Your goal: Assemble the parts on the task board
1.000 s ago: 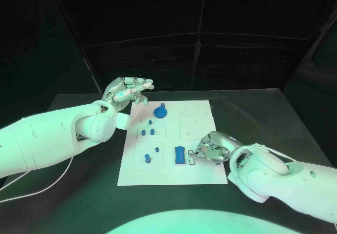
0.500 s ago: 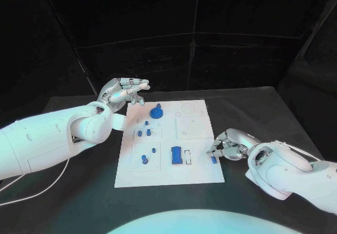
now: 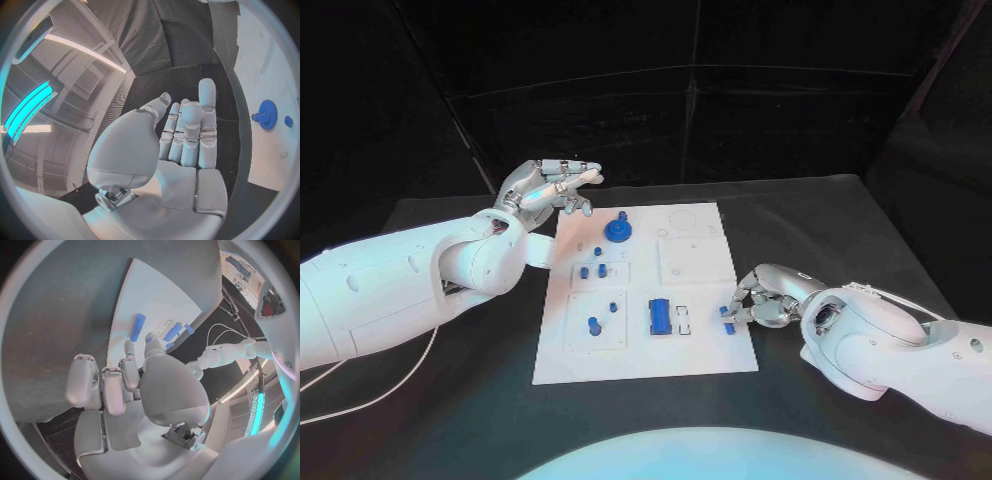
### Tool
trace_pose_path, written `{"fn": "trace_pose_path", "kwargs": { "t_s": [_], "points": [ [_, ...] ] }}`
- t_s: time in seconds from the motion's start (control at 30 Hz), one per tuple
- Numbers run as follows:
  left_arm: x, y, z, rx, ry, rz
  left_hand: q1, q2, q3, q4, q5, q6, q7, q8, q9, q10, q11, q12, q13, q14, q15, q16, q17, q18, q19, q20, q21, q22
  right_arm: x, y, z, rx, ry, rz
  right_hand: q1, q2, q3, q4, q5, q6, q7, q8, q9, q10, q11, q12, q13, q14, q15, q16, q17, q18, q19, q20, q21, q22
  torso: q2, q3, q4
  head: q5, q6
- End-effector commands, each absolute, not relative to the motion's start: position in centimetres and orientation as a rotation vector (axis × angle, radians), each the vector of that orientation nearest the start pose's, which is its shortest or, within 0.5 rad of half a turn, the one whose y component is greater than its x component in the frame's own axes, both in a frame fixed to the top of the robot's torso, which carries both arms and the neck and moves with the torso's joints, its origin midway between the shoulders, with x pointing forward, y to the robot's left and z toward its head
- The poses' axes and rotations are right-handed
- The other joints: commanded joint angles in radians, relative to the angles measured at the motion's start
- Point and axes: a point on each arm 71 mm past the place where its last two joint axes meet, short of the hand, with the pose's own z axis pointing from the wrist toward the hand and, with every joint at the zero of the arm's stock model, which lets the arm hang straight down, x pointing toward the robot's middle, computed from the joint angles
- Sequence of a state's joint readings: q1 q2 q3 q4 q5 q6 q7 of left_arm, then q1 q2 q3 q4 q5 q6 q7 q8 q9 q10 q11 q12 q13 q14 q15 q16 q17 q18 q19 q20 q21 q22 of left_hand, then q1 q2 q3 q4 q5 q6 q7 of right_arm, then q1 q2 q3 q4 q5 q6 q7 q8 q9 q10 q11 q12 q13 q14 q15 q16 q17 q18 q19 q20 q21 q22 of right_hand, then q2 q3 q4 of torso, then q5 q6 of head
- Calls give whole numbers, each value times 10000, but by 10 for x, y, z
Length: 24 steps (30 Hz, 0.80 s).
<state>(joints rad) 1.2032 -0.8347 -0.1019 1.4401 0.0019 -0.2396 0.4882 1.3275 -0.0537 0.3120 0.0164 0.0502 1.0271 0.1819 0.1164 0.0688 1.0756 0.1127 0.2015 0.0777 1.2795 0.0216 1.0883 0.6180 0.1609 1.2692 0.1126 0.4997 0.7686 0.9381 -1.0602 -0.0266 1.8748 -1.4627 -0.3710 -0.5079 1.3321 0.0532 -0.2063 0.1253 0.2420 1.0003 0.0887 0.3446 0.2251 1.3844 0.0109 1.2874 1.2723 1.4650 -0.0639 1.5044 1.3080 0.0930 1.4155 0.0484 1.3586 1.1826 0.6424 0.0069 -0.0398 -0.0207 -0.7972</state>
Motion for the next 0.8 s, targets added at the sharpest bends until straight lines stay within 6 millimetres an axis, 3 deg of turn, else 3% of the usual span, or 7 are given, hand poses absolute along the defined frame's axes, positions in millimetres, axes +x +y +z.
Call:
{"fn": "trace_pose_path", "kwargs": {
  "t_s": [0.03,0.37,0.8],
  "points": [
    [496,228,-196,-10681,13874,-15785,93,-4,-9,-42,-10,-69,-19,55,5,-77,-23,55,-5,-87,4,54,-8,203,18,61,-35,-15,369,-223,-262,1088,19805,4114,-33,-105,-80,22,-63,91,20,-43,-7,36,7,-33,-23,731,65,-61,872,-127,-40,42,-38,-22,-1,2,1,14,12],
    [496,228,-196,-10687,13878,-15770,93,-4,-9,-42,-10,-69,-19,55,5,-77,-23,55,-5,-87,4,54,-8,203,18,61,-35,-15,370,-222,-265,624,19920,3615,-101,-149,-158,64,-104,146,11,-63,-1,30,2,-46,-26,725,63,-77,845,-126,-46,41,-46,-30,-3,2,-14,13,11],
    [496,228,-197,-10689,13899,-15780,93,-4,-9,-42,-10,-69,-19,55,5,-77,-23,55,-5,-87,4,54,-8,203,18,61,-35,-15,369,-206,-267,420,19882,3965,-117,-230,-233,66,-149,195,-1,-73,10,42,-8,-30,-1,726,56,-80,847,-126,-48,37,-49,-29,3,-7,2,-24,34]
  ]
}}
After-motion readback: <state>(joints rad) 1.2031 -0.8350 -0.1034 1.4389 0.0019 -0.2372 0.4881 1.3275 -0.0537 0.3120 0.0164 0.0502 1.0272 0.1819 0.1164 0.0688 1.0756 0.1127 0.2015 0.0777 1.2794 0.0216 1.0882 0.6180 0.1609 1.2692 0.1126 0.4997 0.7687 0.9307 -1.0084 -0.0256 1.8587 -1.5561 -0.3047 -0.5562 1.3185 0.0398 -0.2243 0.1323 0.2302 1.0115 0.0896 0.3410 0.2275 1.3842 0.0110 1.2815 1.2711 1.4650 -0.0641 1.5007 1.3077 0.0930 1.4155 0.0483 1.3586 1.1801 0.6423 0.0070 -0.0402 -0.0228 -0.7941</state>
